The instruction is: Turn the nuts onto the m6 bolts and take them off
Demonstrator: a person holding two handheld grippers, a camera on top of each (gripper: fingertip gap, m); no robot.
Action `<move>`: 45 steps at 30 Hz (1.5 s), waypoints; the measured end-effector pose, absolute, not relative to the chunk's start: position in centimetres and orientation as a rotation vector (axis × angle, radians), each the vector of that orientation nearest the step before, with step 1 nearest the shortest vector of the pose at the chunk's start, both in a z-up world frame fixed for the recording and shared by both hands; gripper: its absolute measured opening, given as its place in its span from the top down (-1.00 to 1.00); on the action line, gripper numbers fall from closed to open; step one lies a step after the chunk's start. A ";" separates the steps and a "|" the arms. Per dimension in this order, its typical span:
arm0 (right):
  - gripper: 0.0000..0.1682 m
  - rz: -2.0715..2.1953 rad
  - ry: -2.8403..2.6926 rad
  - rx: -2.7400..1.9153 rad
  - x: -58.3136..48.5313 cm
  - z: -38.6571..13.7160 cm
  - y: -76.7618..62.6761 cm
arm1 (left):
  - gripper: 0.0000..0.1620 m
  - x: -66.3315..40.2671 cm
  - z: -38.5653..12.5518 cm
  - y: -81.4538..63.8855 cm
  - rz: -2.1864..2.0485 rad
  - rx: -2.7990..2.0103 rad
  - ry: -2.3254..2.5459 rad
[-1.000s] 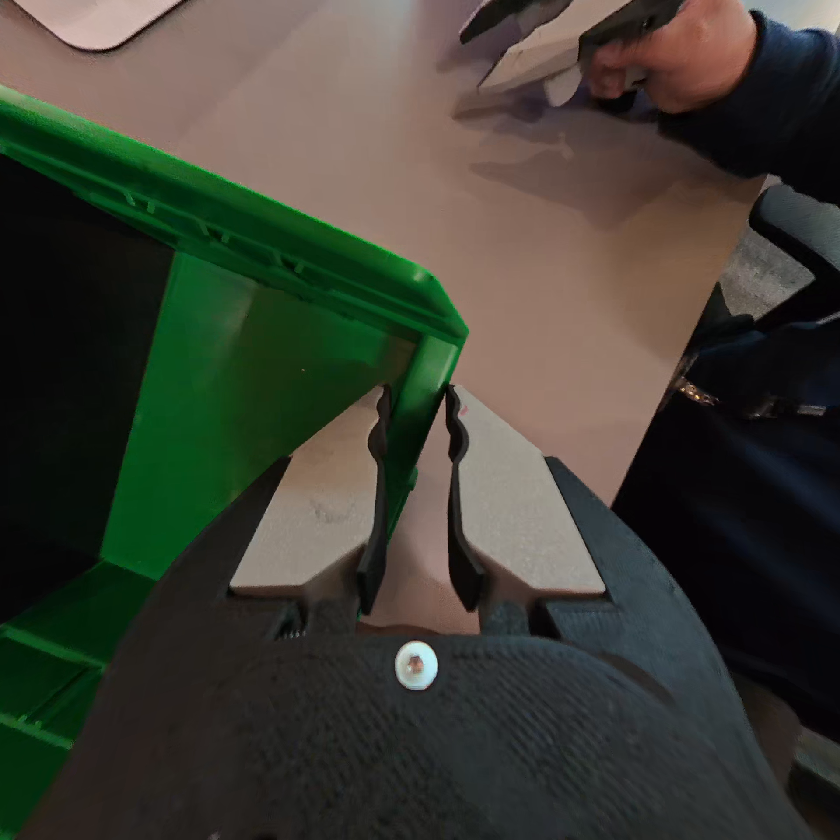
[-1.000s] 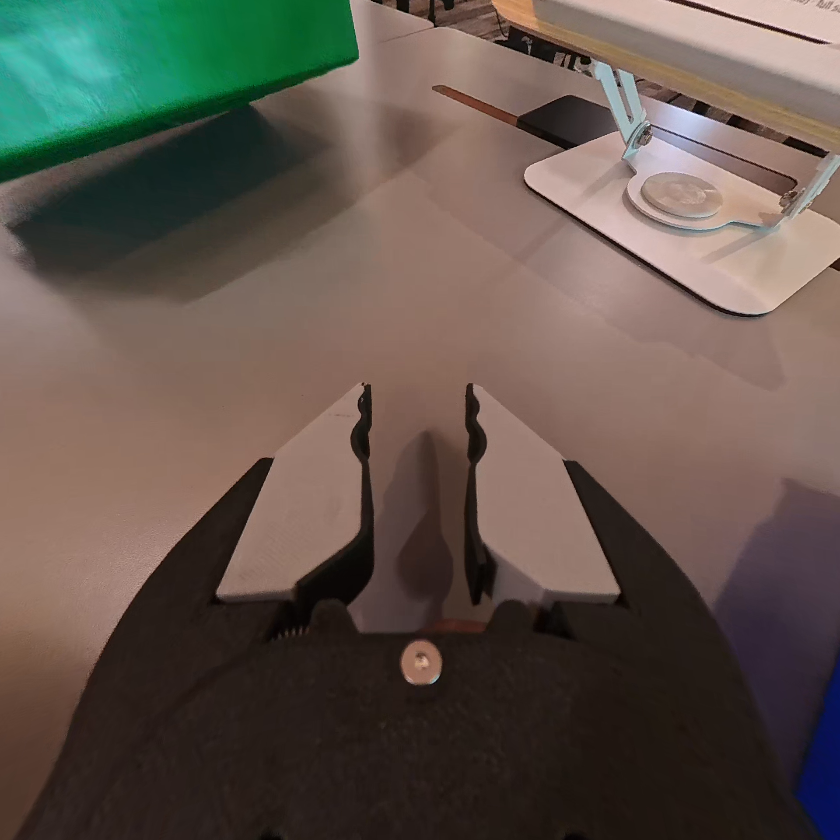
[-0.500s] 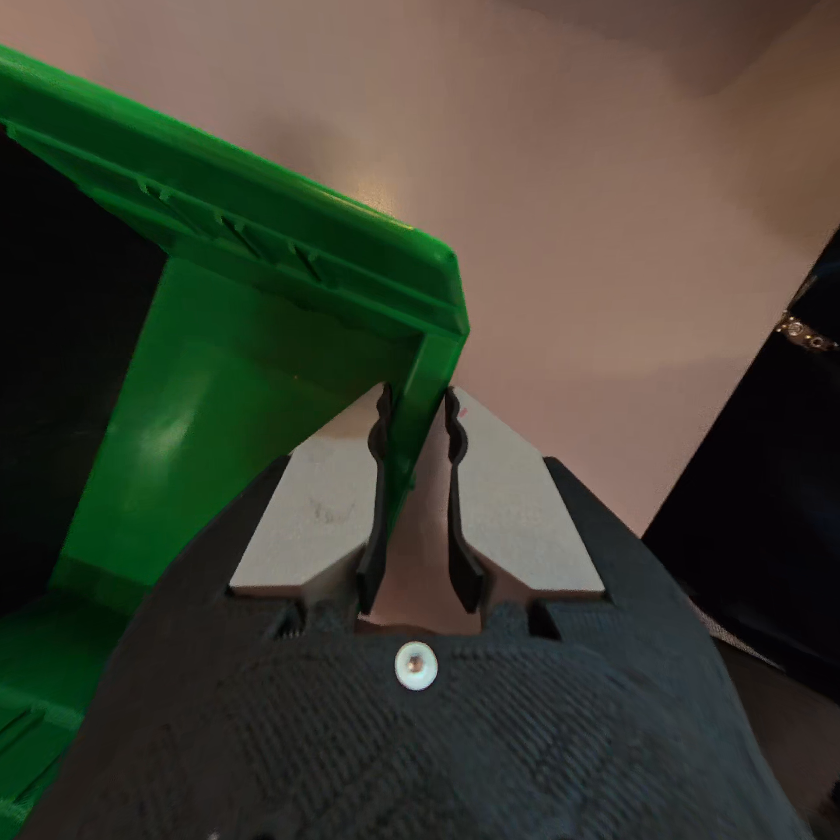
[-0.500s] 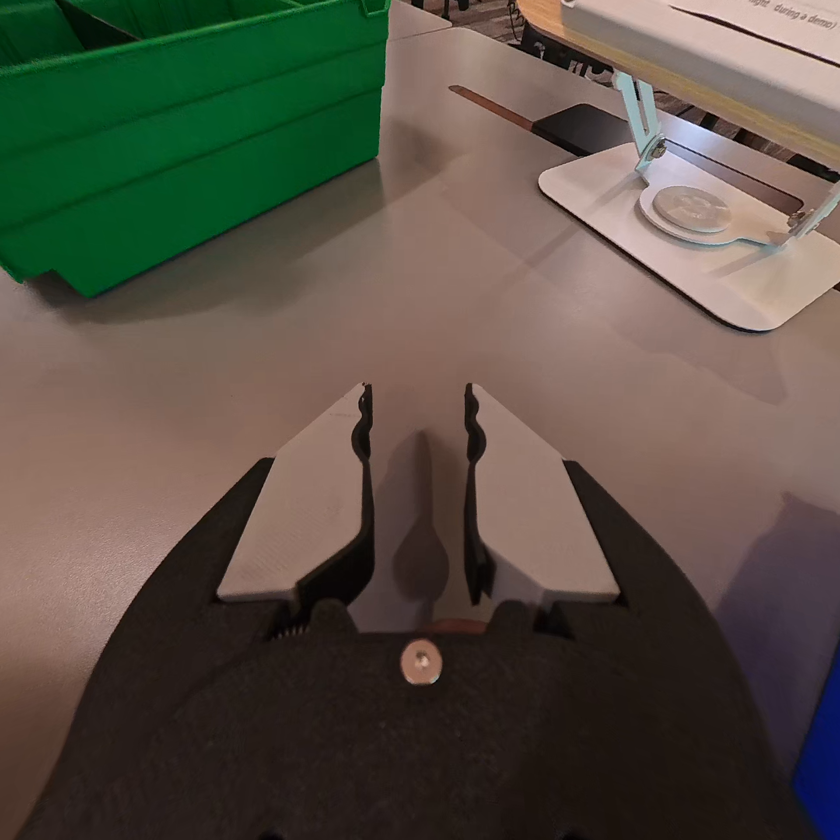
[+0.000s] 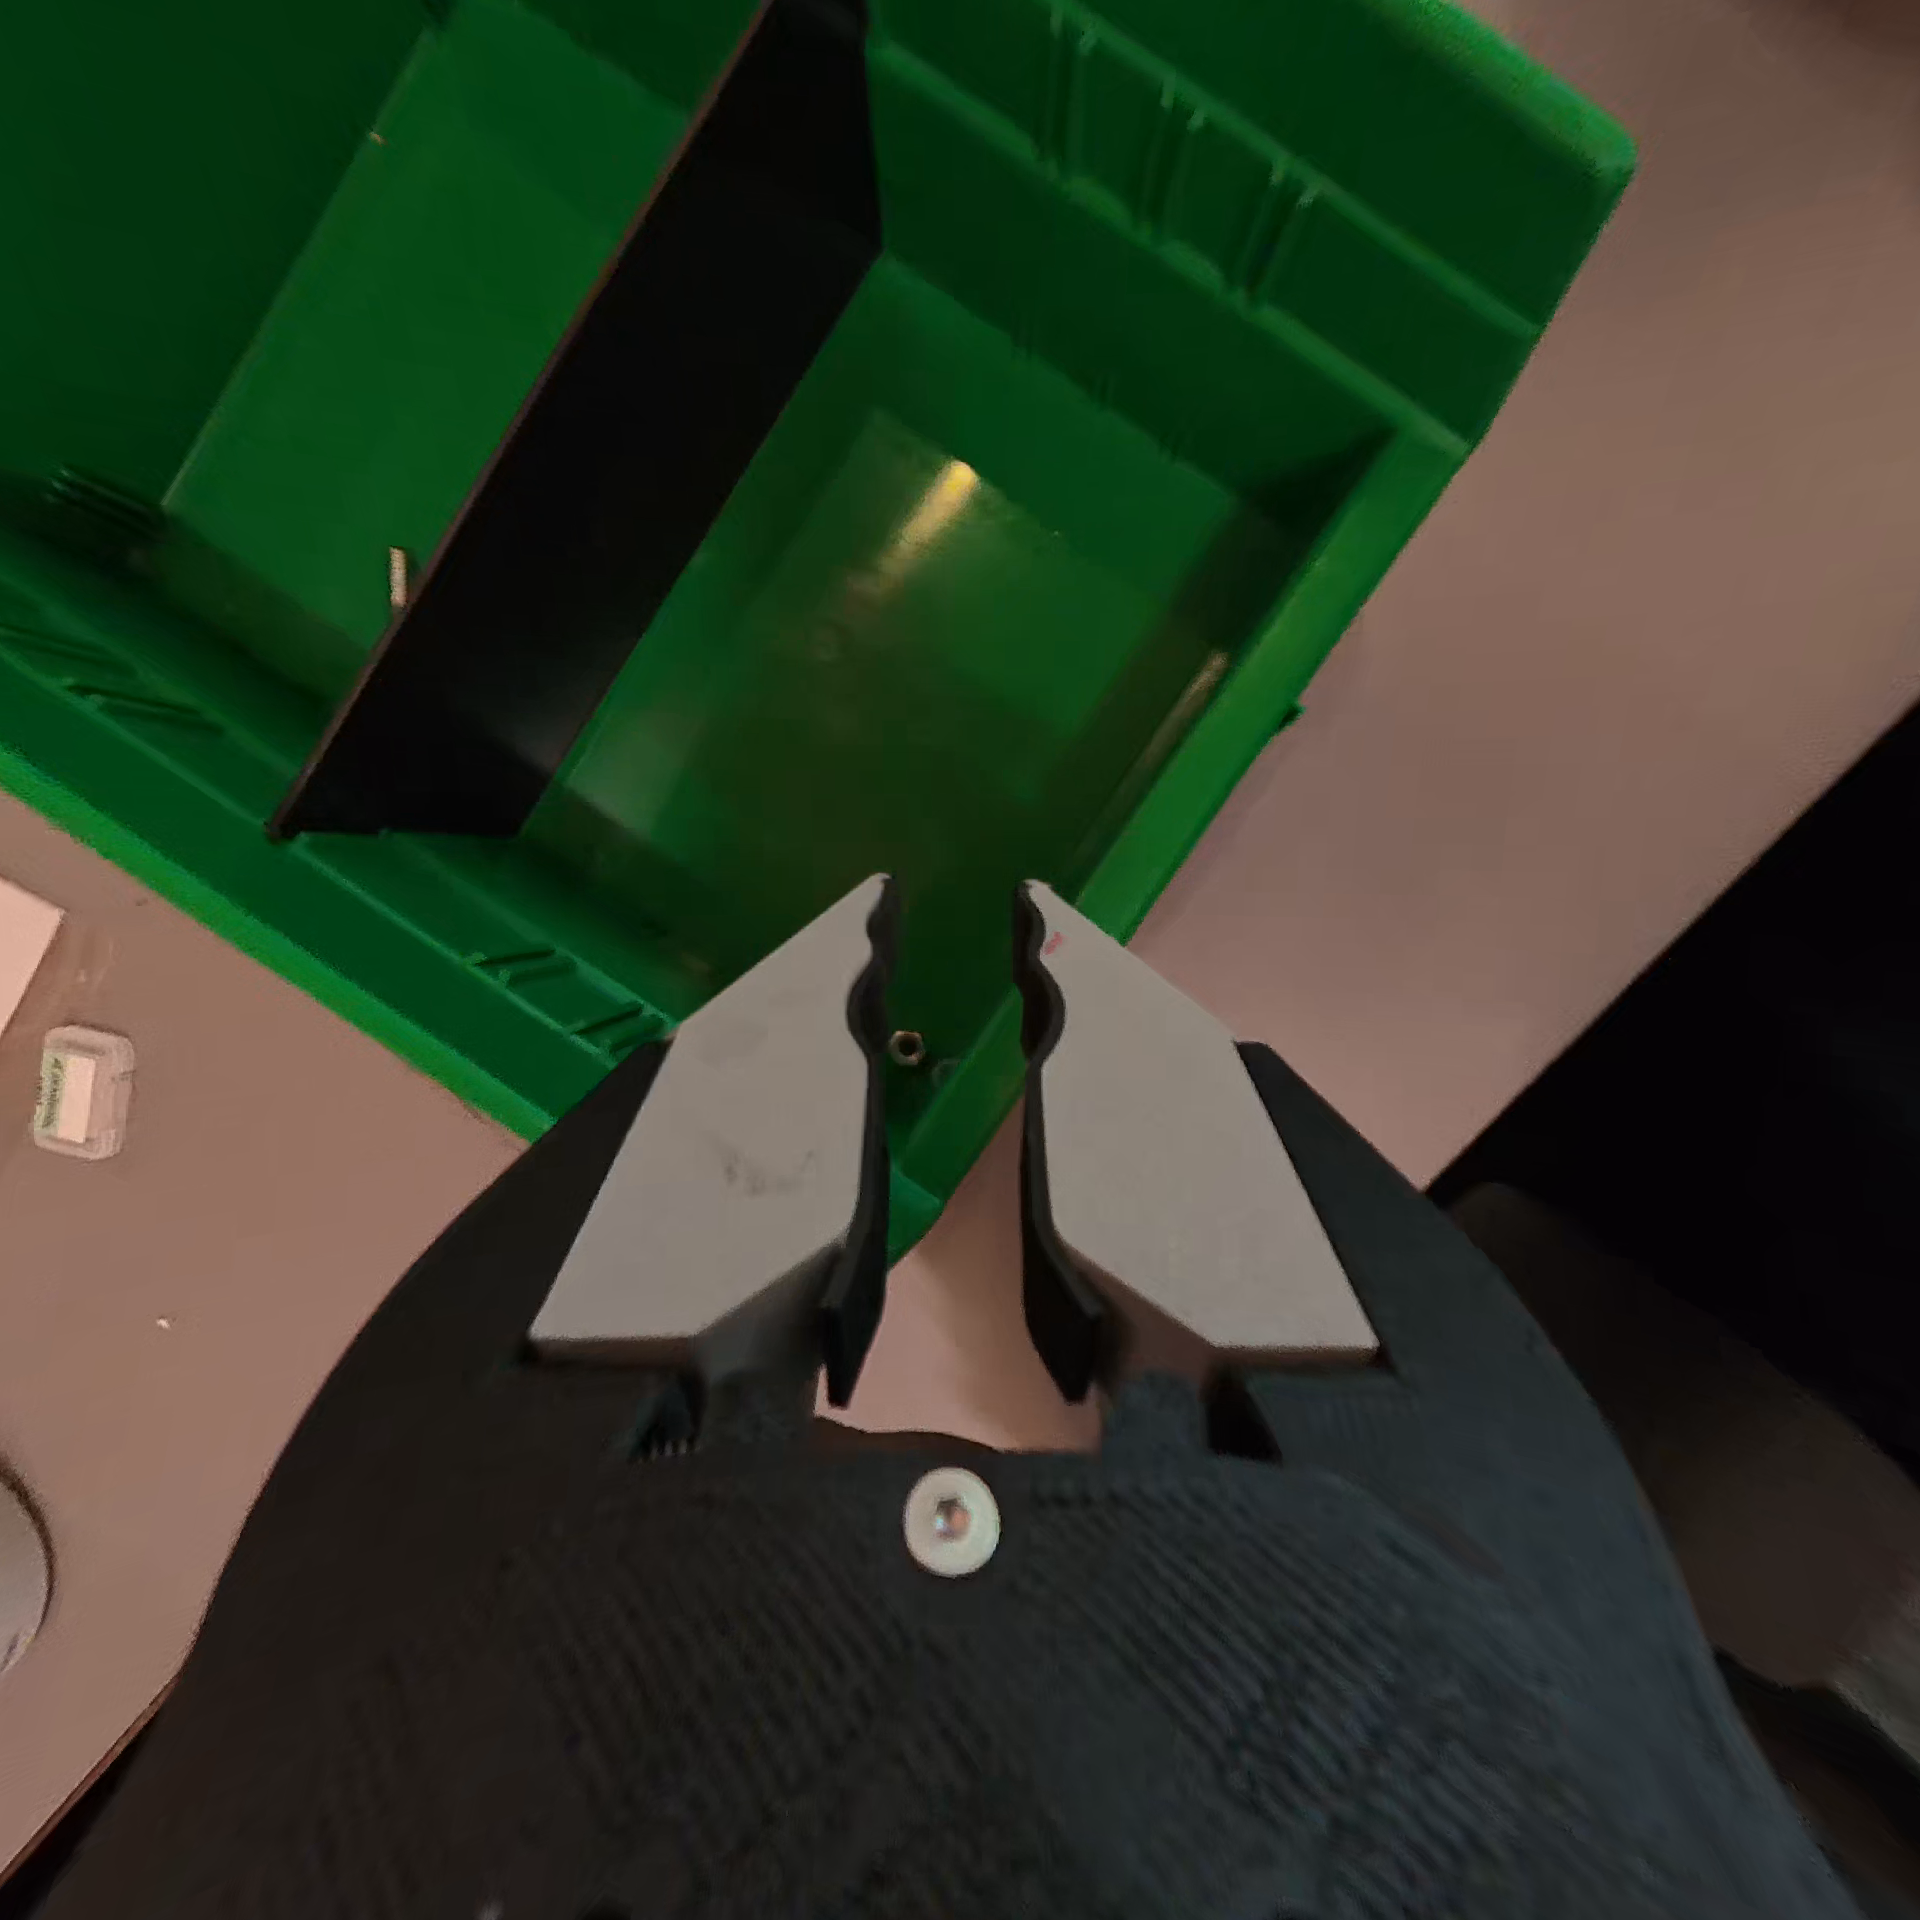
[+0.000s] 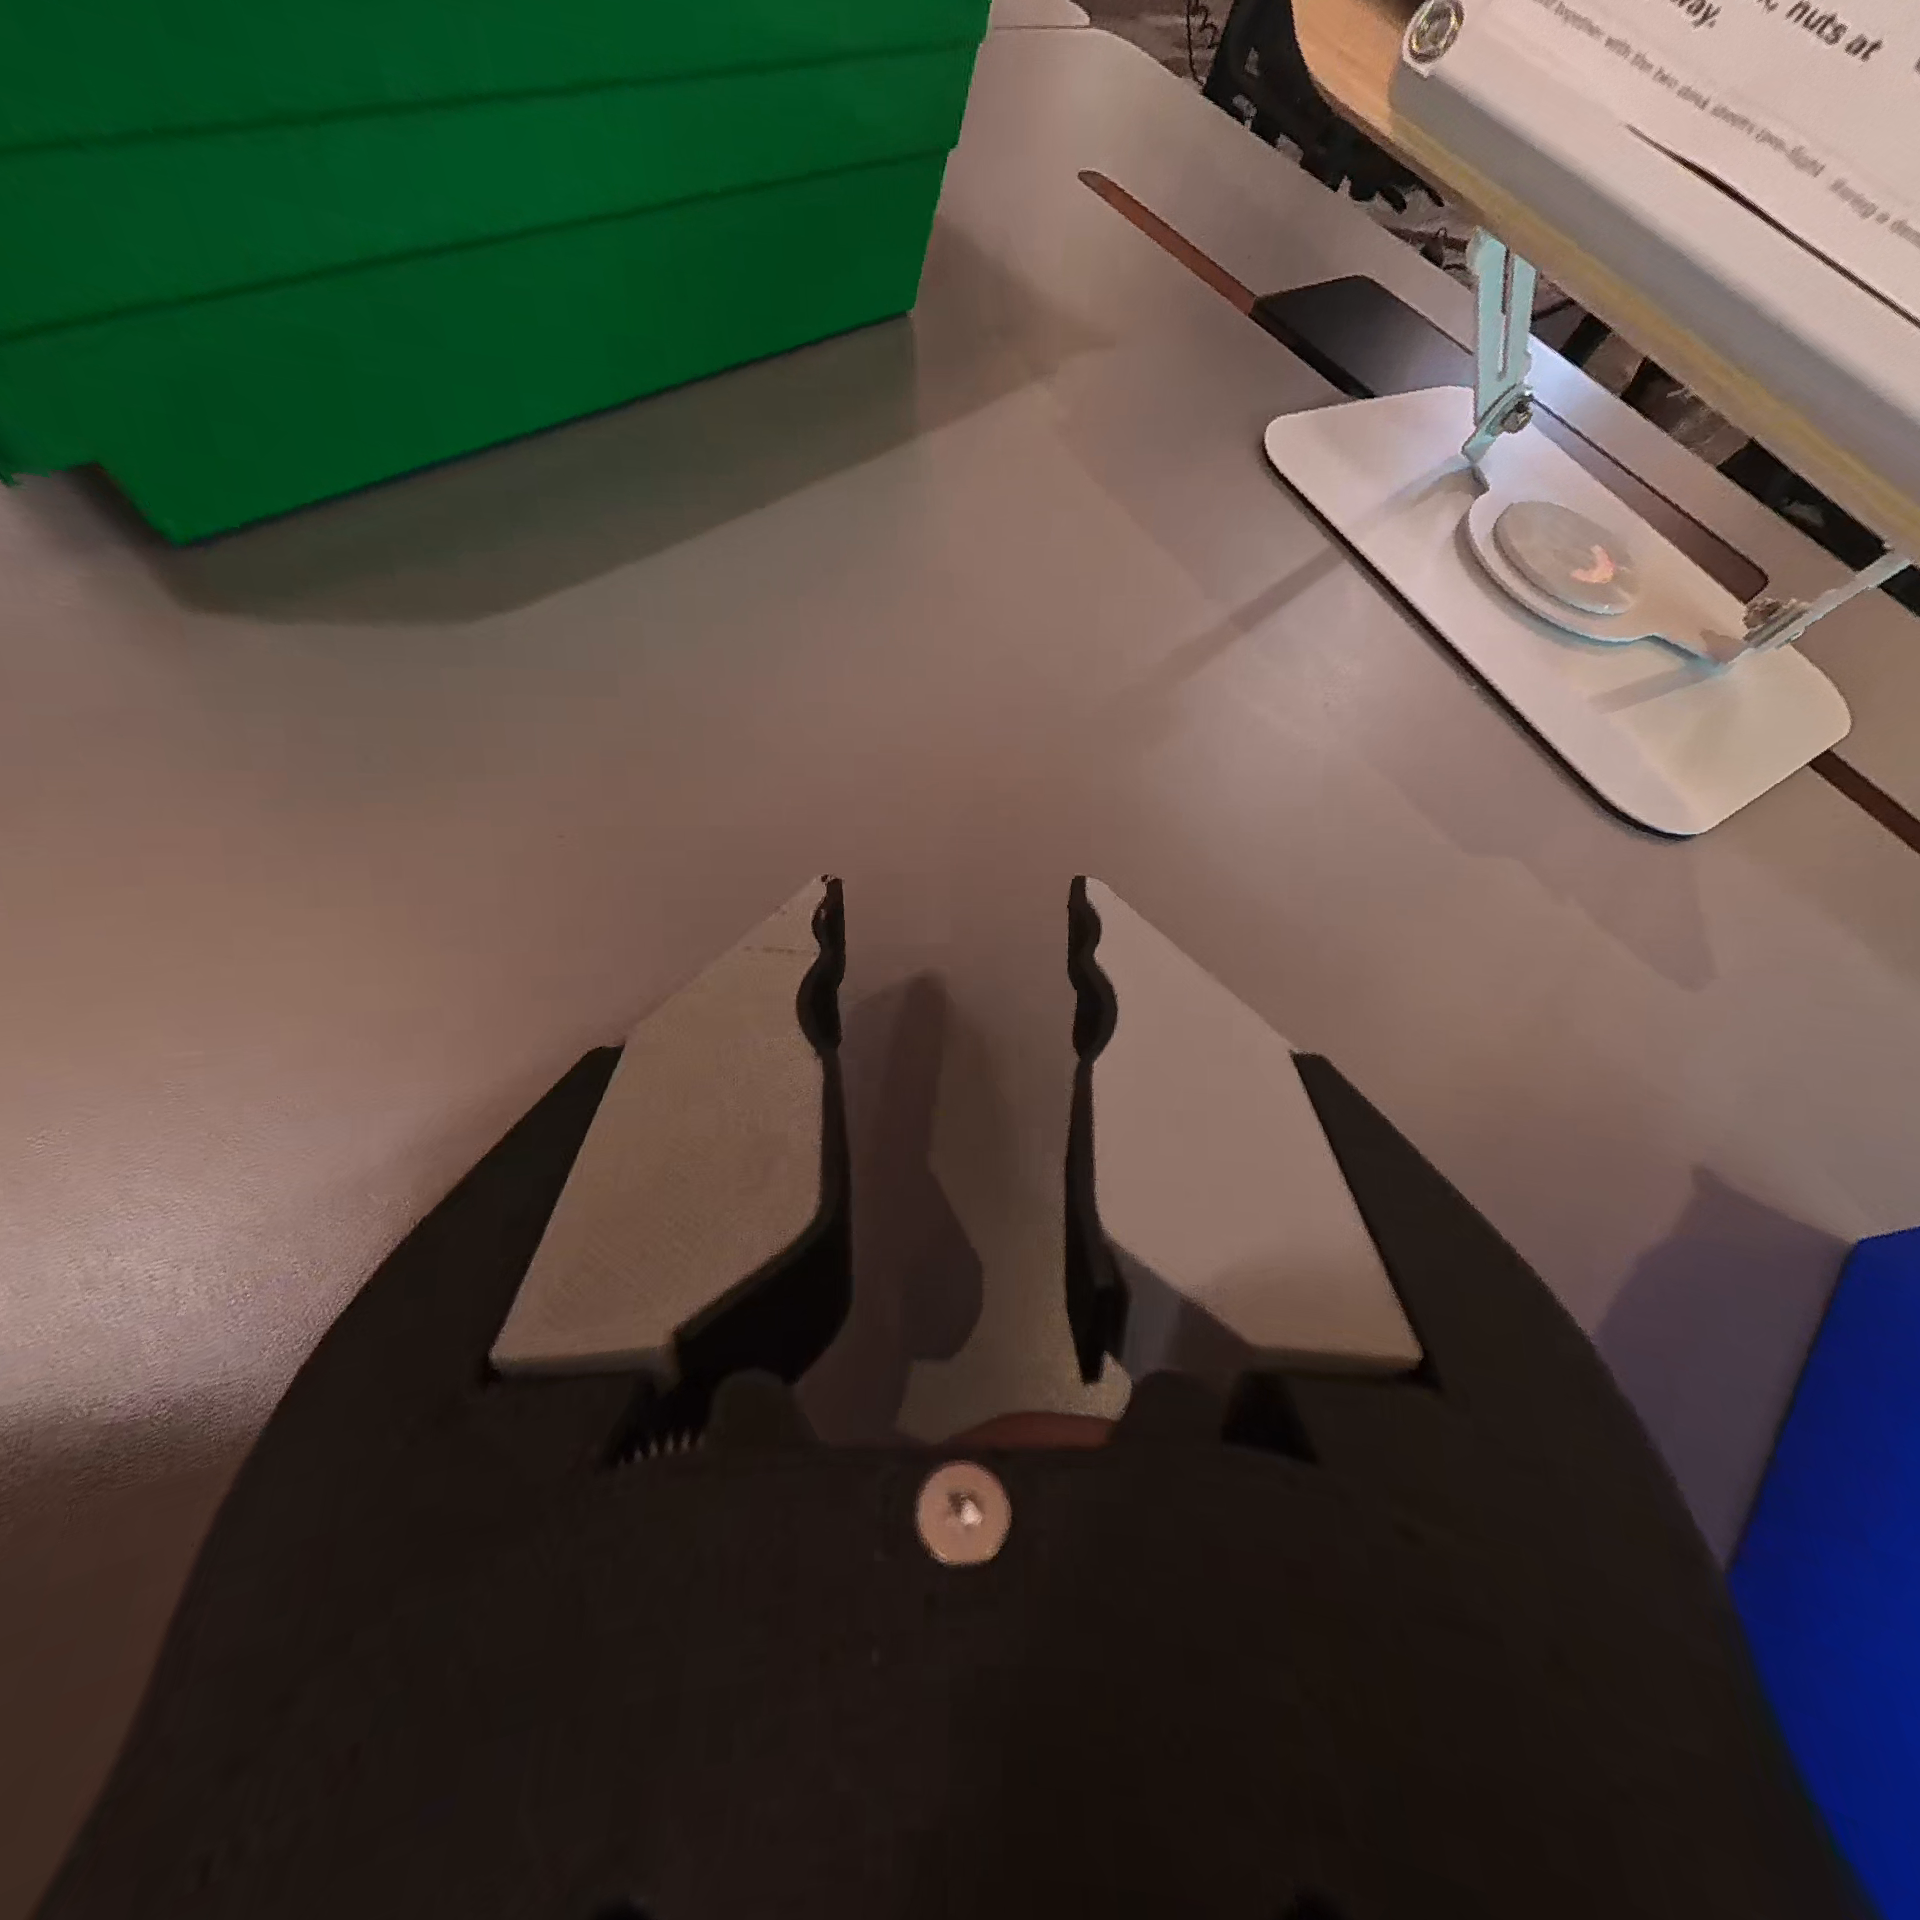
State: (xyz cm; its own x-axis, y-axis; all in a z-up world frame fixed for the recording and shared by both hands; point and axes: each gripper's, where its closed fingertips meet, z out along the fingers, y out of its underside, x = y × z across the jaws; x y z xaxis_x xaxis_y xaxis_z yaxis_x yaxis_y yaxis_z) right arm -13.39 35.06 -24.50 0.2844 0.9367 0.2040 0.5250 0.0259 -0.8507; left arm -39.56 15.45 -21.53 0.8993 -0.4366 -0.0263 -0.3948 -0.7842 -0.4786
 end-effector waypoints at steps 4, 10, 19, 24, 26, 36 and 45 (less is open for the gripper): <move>0.52 0.660 -1.370 -1.659 -13.6 -24.8 34.5 | 0.79 -39.7 -23.4 15.2 -0.126 -2.686 0.678; 0.53 0.787 -1.348 -1.729 -13.7 -25.2 34.4 | 1.00 -43.0 -26.6 13.7 0.120 -2.911 0.809; 0.55 0.898 -1.293 -1.734 -14.0 -24.4 34.5 | 0.77 -44.1 -25.6 14.2 -0.076 -2.907 0.627; 0.54 0.939 -1.294 -1.725 -14.0 -24.2 34.0 | 0.79 -45.7 -26.1 13.0 0.193 -3.106 0.770; 0.54 0.965 -1.297 -1.719 -13.9 -23.9 33.5 | 0.88 -46.1 -26.1 12.2 0.274 -3.170 0.833; 0.53 0.995 -1.362 -1.619 -14.3 -22.4 30.6 | 1.00 -46.3 -27.5 11.1 0.008 -3.444 0.774; 0.53 0.984 -1.334 -1.542 -13.9 -20.5 30.4 | 1.00 -47.2 -28.6 11.6 0.186 -3.415 0.804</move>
